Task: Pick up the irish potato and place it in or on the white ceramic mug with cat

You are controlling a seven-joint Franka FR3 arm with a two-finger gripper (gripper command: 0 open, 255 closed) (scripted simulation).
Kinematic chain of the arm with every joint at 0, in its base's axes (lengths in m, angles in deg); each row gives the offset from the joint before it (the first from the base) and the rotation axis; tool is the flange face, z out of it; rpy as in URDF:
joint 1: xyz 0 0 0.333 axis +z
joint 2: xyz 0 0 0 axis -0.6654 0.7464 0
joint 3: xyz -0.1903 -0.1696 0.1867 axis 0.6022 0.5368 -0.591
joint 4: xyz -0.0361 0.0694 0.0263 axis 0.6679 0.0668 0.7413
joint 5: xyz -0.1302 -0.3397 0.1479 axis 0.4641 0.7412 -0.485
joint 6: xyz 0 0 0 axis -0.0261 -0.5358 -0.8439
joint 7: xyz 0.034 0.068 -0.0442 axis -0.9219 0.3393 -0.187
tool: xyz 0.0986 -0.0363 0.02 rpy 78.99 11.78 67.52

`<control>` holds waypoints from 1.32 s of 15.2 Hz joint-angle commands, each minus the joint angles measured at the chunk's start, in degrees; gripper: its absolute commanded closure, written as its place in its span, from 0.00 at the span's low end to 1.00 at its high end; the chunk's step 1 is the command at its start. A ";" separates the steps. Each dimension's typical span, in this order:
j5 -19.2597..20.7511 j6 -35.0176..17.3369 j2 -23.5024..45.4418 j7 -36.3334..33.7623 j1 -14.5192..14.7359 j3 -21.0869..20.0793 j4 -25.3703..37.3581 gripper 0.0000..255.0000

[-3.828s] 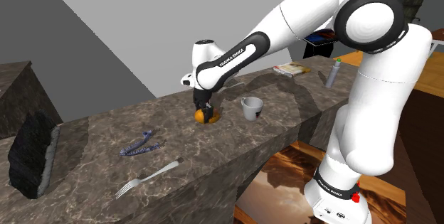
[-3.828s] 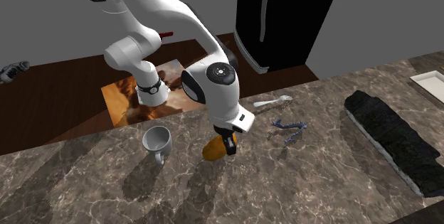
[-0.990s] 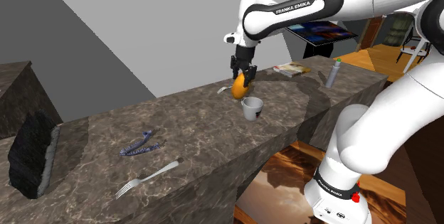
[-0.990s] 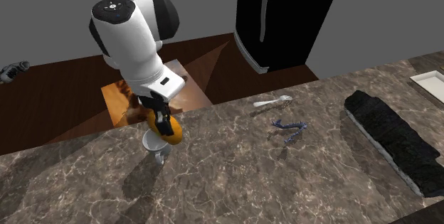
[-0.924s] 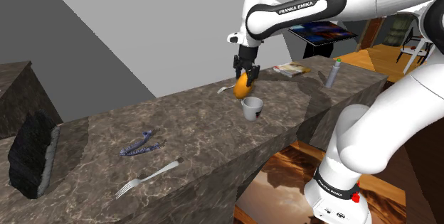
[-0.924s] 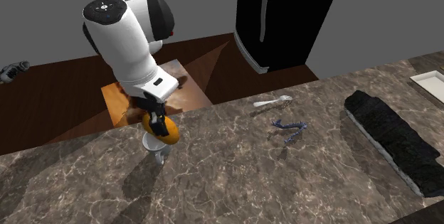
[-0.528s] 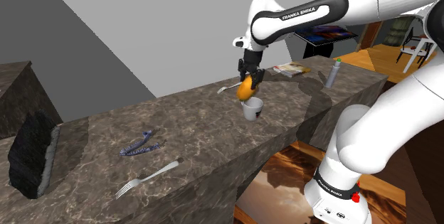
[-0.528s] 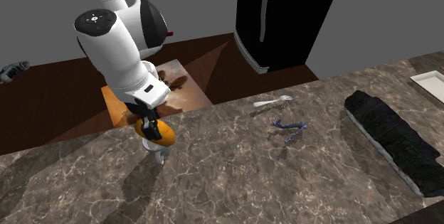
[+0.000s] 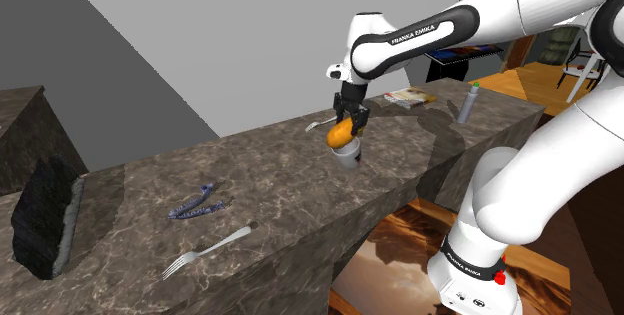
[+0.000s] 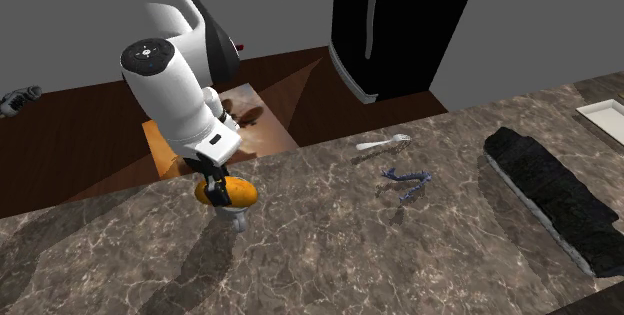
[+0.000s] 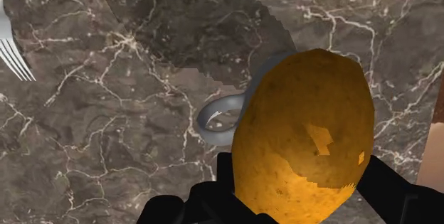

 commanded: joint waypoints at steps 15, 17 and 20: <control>0.01 -2.05 0.72 0.09 -0.04 0.21 -2.06 0.00; 0.15 2.17 -1.03 -0.12 -0.14 -0.23 0.44 0.00; 0.19 5.87 -2.26 -0.24 -0.19 -0.59 2.92 0.00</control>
